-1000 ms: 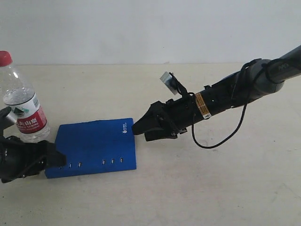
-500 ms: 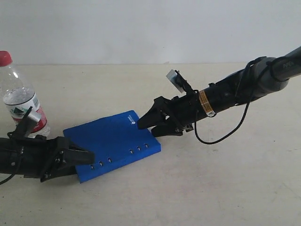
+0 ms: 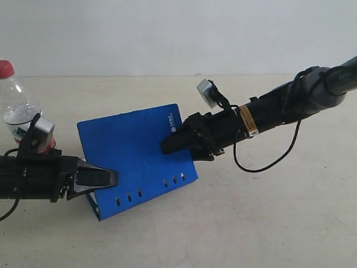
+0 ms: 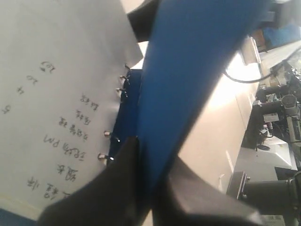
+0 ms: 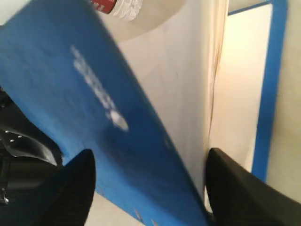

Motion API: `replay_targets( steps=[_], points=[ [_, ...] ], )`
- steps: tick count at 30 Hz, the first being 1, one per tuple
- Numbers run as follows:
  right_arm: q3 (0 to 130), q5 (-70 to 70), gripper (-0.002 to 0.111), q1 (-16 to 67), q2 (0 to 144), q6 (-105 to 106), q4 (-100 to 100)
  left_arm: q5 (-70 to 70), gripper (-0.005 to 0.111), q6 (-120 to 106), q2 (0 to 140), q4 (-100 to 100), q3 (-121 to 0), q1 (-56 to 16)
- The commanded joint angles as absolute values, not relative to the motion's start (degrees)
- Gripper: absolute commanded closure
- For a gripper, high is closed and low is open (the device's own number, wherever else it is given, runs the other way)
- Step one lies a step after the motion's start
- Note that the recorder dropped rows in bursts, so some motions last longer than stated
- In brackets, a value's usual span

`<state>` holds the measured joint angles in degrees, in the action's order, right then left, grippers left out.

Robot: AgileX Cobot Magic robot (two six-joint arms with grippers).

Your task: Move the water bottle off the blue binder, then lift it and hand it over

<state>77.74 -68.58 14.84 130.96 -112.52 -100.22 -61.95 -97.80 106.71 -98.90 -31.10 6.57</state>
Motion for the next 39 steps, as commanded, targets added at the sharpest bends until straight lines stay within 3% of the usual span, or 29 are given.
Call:
replay_targets(
  steps=[1, 3, 9, 17, 27, 34, 39],
  points=[
    [77.9, -70.0, 0.052, 13.6, 130.5, -111.6, -99.9, -65.1, 0.102, -99.4, 106.6, -99.9, -31.4, 6.1],
    [77.9, -70.0, 0.061, 13.7, 130.5, -111.6, -99.9, -66.6, 0.102, -99.4, 106.6, -99.9, -31.4, 6.1],
    [77.9, -70.0, 0.108, 13.7, 130.5, -106.1, -99.9, -65.5, 0.102, -99.4, 106.6, -99.9, -31.4, 6.1],
    [77.9, -70.0, 0.108, 12.3, 130.5, -108.2, -99.9, -50.8, 0.102, -96.9, 106.6, -99.9, -31.4, 6.1],
    [77.9, -68.8, 0.108, -0.2, 127.9, -113.5, -98.7, -41.0, 0.102, -94.3, 106.6, -99.1, -31.4, 6.1],
    [77.3, -70.0, 0.108, -1.8, 127.8, -104.7, -99.9, -50.7, 0.102, -98.1, 106.6, -96.6, -31.4, 5.9],
    [77.3, -70.0, 0.108, -1.8, 124.0, -98.3, -99.9, -53.5, 0.102, -105.1, 106.6, -94.8, -31.4, -2.1]
  ],
)
